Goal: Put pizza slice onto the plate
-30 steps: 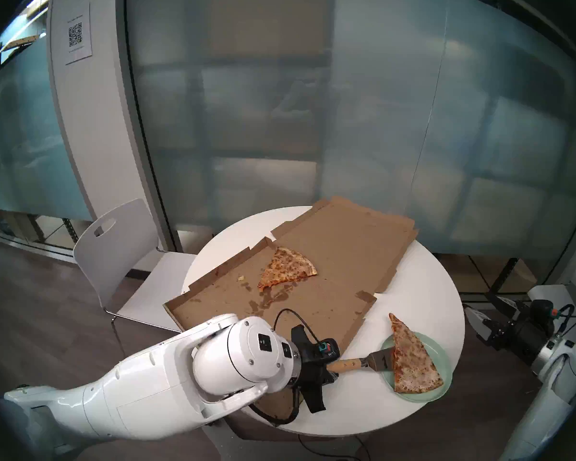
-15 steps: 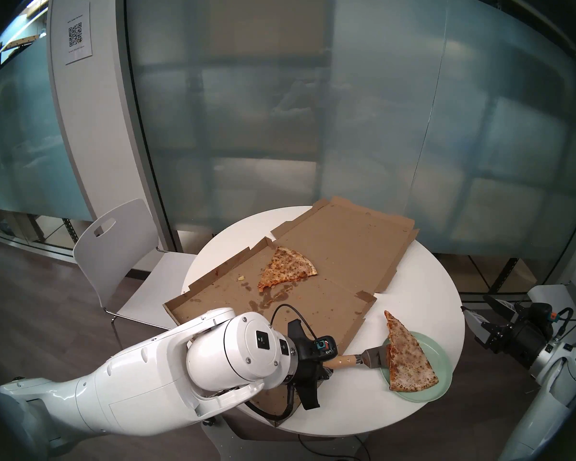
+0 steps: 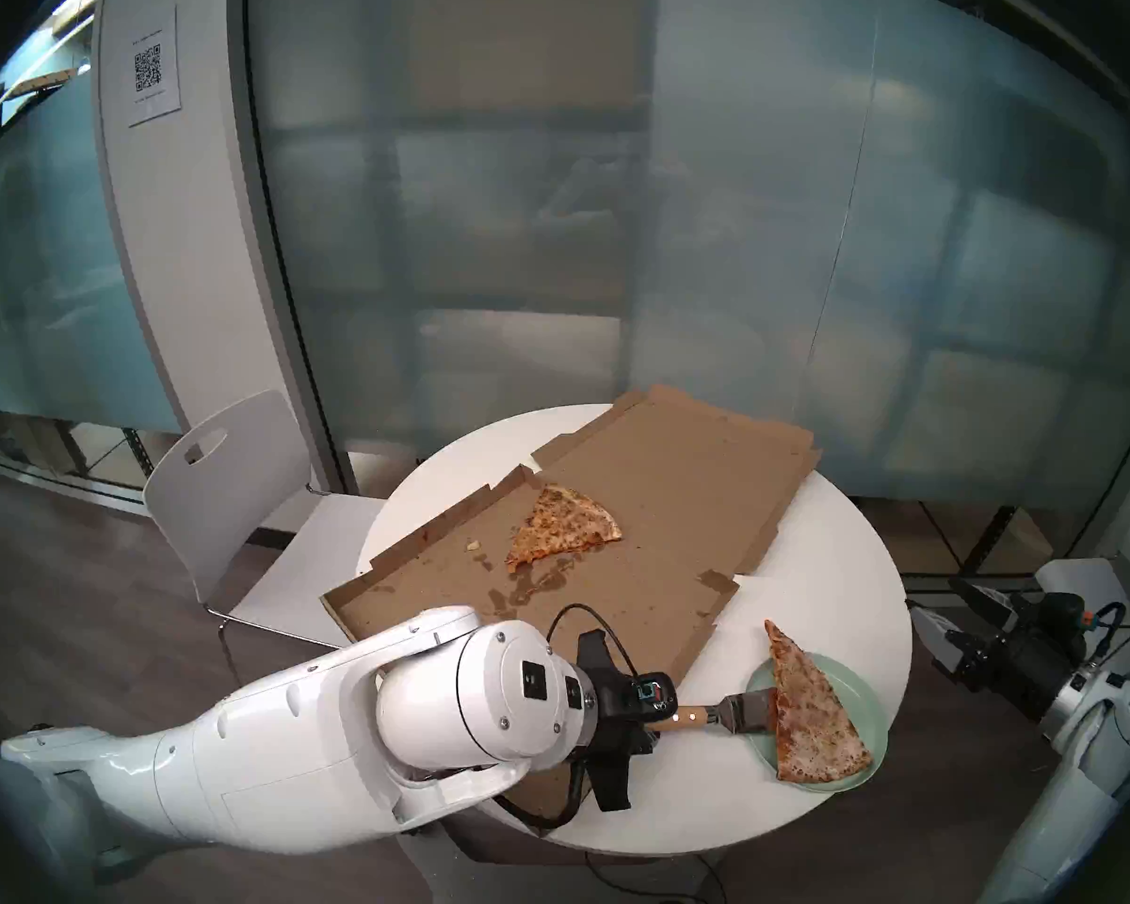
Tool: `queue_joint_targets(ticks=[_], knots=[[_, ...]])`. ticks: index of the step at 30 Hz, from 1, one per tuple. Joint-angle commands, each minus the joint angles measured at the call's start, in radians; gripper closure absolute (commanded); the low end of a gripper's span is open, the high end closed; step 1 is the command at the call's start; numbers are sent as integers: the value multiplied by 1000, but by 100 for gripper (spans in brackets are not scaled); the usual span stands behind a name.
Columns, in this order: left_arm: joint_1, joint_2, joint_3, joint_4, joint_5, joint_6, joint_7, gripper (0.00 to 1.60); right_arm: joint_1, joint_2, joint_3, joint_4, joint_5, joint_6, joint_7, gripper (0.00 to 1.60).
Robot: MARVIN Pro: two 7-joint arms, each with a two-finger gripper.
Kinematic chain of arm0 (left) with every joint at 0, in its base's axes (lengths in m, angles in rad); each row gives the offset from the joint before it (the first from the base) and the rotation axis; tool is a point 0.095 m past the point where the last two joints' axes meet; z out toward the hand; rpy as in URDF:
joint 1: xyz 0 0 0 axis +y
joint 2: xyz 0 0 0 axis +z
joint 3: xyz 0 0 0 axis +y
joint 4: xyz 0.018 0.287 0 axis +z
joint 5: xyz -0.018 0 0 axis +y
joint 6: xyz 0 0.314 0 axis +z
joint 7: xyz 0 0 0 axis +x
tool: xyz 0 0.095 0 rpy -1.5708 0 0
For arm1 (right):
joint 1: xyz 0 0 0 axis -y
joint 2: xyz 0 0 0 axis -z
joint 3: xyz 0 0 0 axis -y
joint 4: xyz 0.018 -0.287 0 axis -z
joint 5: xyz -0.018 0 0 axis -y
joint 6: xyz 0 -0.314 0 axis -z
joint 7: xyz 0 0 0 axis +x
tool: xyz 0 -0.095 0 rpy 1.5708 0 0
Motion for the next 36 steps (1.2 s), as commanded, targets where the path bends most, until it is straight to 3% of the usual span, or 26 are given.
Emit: queue_joint_targets(ticks=[1, 36], knots=[[-59, -7, 1, -31, 24, 5, -13, 160, 8, 5, -6, -10, 12, 4, 11, 0], [-174, 39, 98, -58, 208, 7, -65, 160, 6, -2, -27, -16, 8, 9, -1, 0]])
